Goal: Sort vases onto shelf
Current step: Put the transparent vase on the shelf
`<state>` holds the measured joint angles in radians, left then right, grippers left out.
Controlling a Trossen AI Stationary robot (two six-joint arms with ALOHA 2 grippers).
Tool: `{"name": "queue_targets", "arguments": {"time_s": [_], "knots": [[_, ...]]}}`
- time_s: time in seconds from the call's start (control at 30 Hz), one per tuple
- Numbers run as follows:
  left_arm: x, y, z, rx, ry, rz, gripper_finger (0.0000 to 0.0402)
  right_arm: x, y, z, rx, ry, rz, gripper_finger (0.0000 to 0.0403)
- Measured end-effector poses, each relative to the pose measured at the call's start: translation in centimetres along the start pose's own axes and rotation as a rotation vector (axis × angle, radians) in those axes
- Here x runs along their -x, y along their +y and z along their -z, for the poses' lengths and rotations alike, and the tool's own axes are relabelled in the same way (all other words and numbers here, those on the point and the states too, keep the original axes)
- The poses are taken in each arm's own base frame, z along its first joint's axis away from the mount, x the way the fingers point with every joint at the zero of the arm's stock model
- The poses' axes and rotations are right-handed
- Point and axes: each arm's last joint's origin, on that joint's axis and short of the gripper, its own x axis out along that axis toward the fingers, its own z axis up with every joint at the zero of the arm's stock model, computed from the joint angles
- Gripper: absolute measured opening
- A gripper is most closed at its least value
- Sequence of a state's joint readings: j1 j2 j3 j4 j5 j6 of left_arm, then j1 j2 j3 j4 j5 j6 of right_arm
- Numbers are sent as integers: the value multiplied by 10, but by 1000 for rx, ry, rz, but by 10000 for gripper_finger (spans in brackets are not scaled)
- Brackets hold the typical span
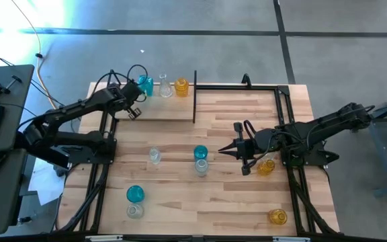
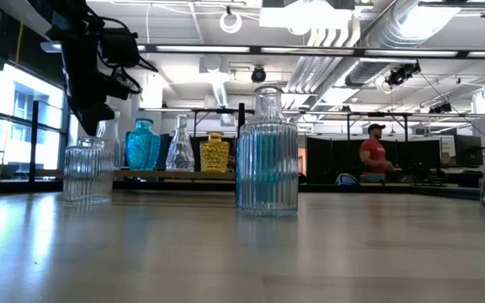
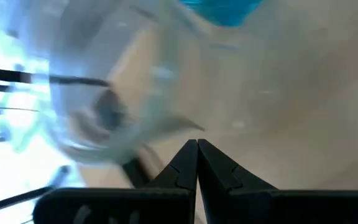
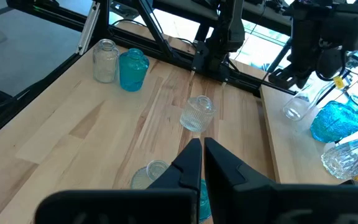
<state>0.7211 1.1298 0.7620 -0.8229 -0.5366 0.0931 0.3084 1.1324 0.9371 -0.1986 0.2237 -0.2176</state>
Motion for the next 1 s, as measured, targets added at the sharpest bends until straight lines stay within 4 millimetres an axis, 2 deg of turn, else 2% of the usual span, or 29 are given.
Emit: {"name": "queue_targets", "arguments": {"time_s": [0.2, 0.47, 1.0], "knots": [[7, -11, -1, 46, -39, 229, 0, 0, 0, 0, 0, 0, 0, 0], [6, -6, -8, 153, -101, 86, 0, 0, 0, 0, 0, 0, 0, 0], [-4, 17, -11, 268, -113, -15, 0, 0, 0, 0, 0, 0, 0, 0]]}}
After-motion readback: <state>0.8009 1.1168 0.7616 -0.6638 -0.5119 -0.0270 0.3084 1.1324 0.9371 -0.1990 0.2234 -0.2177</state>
